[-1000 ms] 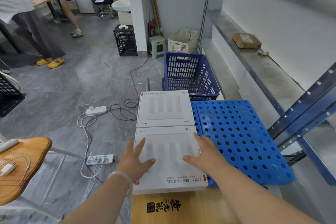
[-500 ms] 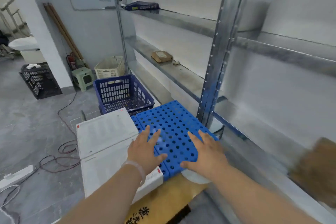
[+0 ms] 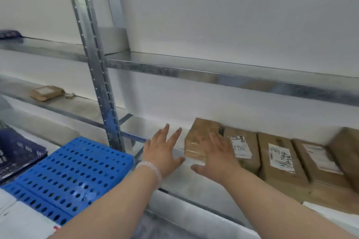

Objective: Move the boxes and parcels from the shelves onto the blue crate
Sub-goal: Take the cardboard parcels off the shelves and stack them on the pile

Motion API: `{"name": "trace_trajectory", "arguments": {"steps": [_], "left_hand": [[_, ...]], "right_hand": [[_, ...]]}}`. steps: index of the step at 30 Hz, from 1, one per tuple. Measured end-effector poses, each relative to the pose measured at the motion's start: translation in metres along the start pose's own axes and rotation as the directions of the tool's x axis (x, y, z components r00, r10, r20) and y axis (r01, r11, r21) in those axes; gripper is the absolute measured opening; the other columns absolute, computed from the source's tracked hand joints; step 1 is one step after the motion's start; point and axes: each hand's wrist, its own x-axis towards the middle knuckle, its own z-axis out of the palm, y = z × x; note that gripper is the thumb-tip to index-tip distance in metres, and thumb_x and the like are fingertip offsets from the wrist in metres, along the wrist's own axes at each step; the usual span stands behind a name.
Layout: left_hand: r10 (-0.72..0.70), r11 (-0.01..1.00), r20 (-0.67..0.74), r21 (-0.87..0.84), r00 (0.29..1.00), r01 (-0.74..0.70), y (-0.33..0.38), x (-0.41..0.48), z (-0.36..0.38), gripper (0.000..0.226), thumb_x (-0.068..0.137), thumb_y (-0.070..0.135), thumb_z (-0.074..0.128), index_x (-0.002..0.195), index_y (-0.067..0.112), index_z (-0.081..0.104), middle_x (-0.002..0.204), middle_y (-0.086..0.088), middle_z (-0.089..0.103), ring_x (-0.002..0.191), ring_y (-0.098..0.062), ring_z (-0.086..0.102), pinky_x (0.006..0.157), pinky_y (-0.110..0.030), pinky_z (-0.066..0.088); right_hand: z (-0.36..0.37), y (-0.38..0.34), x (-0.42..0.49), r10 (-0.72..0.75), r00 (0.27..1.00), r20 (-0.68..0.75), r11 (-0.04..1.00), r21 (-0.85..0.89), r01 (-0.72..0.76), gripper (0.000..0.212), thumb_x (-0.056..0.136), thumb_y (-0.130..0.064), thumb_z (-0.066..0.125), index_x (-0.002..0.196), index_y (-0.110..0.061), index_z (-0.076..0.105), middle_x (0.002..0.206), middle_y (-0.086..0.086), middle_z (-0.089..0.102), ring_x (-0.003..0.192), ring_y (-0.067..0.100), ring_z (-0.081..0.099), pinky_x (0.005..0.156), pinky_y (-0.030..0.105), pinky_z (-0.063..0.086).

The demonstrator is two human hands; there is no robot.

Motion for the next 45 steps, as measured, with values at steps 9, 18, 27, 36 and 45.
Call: {"name": "trace_trajectory", "arguments": {"steps": [9,18,27,36,45], "left_hand": [[0.262,0.965,0.024,-0.009,0.965,-0.262,0.2,0.047,0.021,0.092,0.086,0.061,0.055,0.151,0.047,-0.009,0.164,0.006,-0.011,0.151,-0.024,-0.001,0.121,-0.049,0.009],[0.442,0.878,0.073,-0.24,0.894,-0.414,0.39,0.052,0.061,0.082,0.091,0.05,0.054,0.151,0.047,-0.002,0.163,0.006,-0.011,0.151,-0.023,-0.003,0.12,-0.047,0.003],[0.569,0.8,0.149,-0.329,0.809,-0.502,0.477,0.056,0.078,0.076,0.092,0.058,0.047,0.151,0.049,0.002,0.164,0.006,-0.006,0.151,-0.024,-0.001,0.121,-0.047,0.008],[0.532,0.842,0.438,-0.358,0.725,-0.403,0.51,0.055,0.101,0.083,0.081,0.076,0.047,0.15,0.053,0.006,0.16,0.003,-0.027,0.149,-0.027,-0.015,0.121,-0.048,0.003],[0.467,0.842,0.493,-0.501,0.734,-0.2,0.517,0.062,0.115,0.082,0.076,0.059,0.059,0.146,0.057,0.016,0.162,0.003,-0.004,0.146,-0.033,0.012,0.119,-0.045,0.018]], "right_hand": [[-0.077,0.173,-0.074,0.187,0.975,-0.116,0.978,-0.07,-0.196,0.098,0.081,-0.068,0.055,0.153,-0.042,-0.005,0.163,0.003,-0.012,0.15,0.028,-0.012,0.118,0.055,-0.008],[-0.127,0.309,-0.157,0.398,0.901,-0.171,0.903,-0.1,-0.418,0.089,0.086,-0.069,0.047,0.153,-0.044,-0.007,0.164,0.007,-0.004,0.15,0.03,-0.004,0.119,0.053,-0.006],[-0.143,0.399,-0.213,0.698,0.686,-0.204,0.7,-0.008,-0.714,0.078,0.088,-0.068,0.041,0.153,-0.034,0.014,0.163,0.008,0.01,0.149,0.031,0.011,0.119,0.054,0.012],[-0.133,0.428,-0.233,0.801,0.598,0.007,0.596,0.082,-0.799,0.07,0.094,-0.065,0.037,0.154,-0.032,0.02,0.156,0.009,0.026,0.143,0.032,0.023,0.116,0.043,0.024],[-0.131,0.449,-0.23,0.825,0.561,0.063,0.552,0.114,-0.826,0.06,0.094,-0.061,0.041,0.145,-0.028,0.038,0.144,0.009,0.035,0.135,0.031,0.033,0.112,0.041,0.03]]}}
